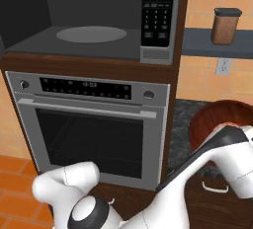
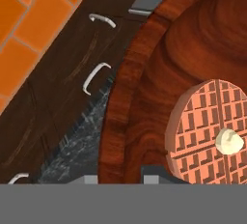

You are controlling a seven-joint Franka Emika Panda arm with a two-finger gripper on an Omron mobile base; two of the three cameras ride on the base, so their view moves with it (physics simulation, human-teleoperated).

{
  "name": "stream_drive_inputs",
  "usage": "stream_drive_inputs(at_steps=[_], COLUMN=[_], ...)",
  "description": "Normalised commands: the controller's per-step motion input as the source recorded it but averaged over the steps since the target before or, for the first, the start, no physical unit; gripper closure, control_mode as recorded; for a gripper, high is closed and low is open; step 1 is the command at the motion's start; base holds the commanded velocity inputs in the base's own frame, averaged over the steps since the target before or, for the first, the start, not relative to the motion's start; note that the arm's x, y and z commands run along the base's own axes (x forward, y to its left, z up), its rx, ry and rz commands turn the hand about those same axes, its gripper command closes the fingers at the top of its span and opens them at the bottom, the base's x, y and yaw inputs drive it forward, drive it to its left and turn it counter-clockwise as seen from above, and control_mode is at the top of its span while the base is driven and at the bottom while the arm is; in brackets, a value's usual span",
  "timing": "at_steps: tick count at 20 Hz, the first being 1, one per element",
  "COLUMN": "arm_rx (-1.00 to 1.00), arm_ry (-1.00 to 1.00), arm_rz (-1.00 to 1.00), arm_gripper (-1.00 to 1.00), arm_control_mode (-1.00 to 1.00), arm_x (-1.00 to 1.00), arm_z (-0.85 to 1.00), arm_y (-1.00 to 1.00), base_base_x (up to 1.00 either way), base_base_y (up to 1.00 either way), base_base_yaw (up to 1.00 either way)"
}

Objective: Open the microwave, place the bowl with waffle inside the microwave, then close the microwave door and turn it on.

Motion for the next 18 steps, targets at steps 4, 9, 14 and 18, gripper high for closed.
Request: stream_drive_inputs(at_steps=[4, 9, 14, 18], arm_rx=[-0.05, -0.07, 0.0, 0.0], arm_ry=[0.0, 0.01, 0.07, 0.03], arm_rz=[0.3, 0.33, 0.23, 0.02], arm_gripper=[1.0, 1.0, 1.0, 1.0], arm_control_mode=[-1.0, -1.0, -1.0, -1.0], arm_x=[-1.0, -1.0, -0.77, -0.34], arm_z=[0.73, 0.78, 0.6, 0.37], arm_y=[0.68, 0.98, 1.0, 1.0], base_base_x=[0.0, 0.0, 0.0, 0.0], base_base_y=[0.0, 0.0, 0.0, 0.0], base_base_yaw=[0.0, 0.0, 0.0, 0.0])
